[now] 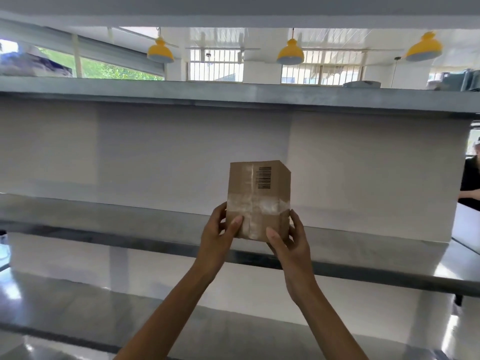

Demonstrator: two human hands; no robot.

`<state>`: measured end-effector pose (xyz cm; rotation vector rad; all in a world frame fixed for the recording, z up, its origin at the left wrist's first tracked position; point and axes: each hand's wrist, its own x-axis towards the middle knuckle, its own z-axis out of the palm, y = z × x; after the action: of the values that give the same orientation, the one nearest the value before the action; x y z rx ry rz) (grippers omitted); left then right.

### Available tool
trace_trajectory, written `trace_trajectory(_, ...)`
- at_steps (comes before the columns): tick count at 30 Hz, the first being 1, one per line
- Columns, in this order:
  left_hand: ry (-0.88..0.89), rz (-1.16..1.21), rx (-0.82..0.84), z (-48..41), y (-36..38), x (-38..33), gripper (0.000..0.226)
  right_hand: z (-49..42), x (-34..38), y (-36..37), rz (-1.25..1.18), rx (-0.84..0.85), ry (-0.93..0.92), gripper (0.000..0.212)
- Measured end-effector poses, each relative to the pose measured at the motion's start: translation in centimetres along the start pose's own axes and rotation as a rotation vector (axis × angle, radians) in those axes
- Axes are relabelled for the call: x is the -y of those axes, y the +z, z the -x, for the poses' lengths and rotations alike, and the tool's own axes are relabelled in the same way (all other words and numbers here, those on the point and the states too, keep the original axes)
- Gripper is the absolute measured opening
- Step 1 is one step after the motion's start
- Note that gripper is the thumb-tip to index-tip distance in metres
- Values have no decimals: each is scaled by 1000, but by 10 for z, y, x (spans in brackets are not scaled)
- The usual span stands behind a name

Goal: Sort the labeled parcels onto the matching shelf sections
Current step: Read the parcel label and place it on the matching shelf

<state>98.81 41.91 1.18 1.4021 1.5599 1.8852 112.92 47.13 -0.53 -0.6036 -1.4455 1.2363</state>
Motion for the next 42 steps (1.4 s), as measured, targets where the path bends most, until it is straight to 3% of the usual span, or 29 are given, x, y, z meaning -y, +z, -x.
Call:
trace_trajectory(3,14,-12,-43,-12,-15,4,51,-6,-1,22,40,-36,-32,82)
trace_trajectory(7,29,-125,-110,-27,-31,6,52,-10,-4,54,111,-130,-76,94)
trace_trajectory(10,30,-133,-24,-39,-39,4,56,-13,-7,84,123,-195,-109,96)
trace_trajectory(14,-1,-84,68,-55,-62,10,84,-13,-14,129,245,-260,-134,103)
trace_trajectory(19,-2,-87,107,-73,-105,19,76,-5,-19,167,426,-198,-211,102)
trace_trajectory(25,-11,103,198,-84,-138,25,68,-7,-8,164,184,-182,-163,62)
trace_trajectory(31,-49,184,303,-76,-143,32,84,-19,-5,159,39,-81,-15,76)
trace_trajectory(35,-78,207,371,-80,-142,36,90,-18,-5,154,-83,50,68,62)
trace_trajectory(38,-36,116,408,-83,-139,37,87,-21,-6,148,-82,15,54,64)
trace_trajectory(42,53,-16,280,-81,-137,31,71,-26,-10,143,-46,-58,33,78)
